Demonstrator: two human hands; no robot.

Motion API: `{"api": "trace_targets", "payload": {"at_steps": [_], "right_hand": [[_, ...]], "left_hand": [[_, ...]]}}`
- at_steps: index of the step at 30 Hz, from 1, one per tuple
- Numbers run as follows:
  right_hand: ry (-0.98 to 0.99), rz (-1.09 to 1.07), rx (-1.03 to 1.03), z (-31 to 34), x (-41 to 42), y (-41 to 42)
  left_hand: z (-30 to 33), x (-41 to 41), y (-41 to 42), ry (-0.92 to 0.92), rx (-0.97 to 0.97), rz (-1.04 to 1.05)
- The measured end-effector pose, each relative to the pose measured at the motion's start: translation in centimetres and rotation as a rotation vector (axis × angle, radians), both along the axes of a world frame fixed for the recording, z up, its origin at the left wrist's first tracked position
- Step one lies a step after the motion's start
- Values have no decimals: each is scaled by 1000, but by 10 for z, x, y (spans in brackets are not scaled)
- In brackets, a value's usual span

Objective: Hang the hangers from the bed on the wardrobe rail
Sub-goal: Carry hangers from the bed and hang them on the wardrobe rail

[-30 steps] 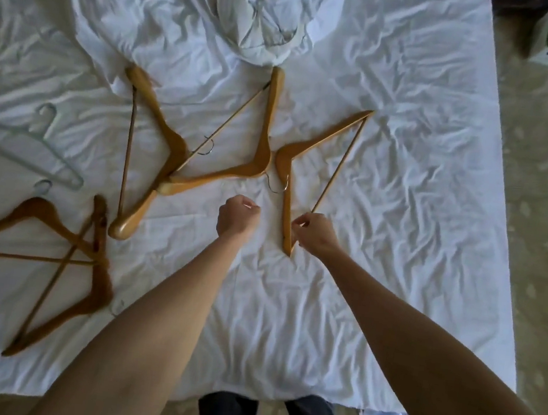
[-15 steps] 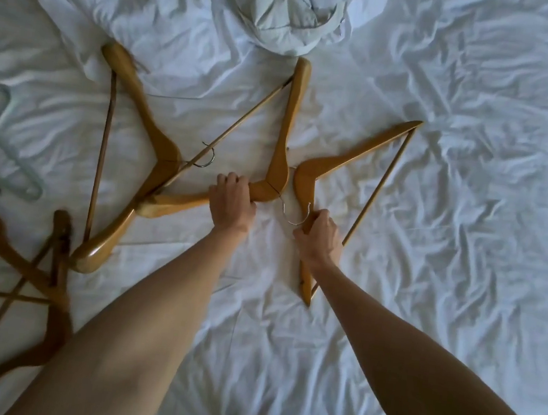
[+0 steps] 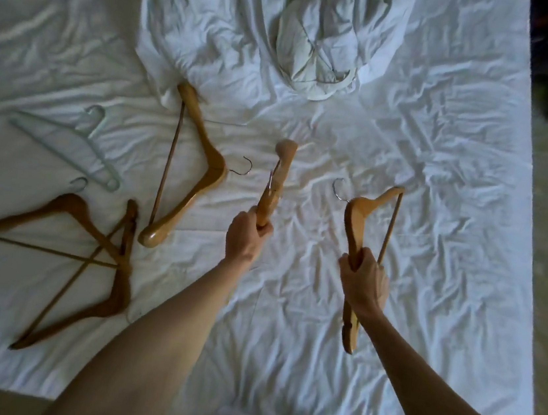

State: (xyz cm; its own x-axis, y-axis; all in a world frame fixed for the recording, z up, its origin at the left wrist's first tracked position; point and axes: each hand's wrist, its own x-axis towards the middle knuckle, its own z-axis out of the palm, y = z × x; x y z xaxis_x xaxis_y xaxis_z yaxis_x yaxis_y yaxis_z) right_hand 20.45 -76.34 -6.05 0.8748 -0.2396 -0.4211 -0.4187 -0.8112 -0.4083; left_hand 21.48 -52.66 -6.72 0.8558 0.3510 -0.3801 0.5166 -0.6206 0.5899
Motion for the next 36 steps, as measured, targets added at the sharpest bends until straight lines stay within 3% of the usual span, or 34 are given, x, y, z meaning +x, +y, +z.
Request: {"api": "trace_targets", "payload": {"at_steps": [5,9,13,18,27,36], "right_hand": [[-61,62,149,79,-60,4],[-97,128,316,126,-102,26],[-35,339,547,168,-150,56],[71,670,681,213,-212,102],[321,1216,739,256,-370,208],[431,1534,705,273,-529,320]], "left_hand": [[78,-72,-15,101,-32,218],[129,-143,-25,78,-233,476],[178,-229,-21,-20,-312,761],[221,-327,-10,-160,-327,1022],[257,-526,9,-346,-336,1537],[261,-685,68,-415,-312,1828]]}}
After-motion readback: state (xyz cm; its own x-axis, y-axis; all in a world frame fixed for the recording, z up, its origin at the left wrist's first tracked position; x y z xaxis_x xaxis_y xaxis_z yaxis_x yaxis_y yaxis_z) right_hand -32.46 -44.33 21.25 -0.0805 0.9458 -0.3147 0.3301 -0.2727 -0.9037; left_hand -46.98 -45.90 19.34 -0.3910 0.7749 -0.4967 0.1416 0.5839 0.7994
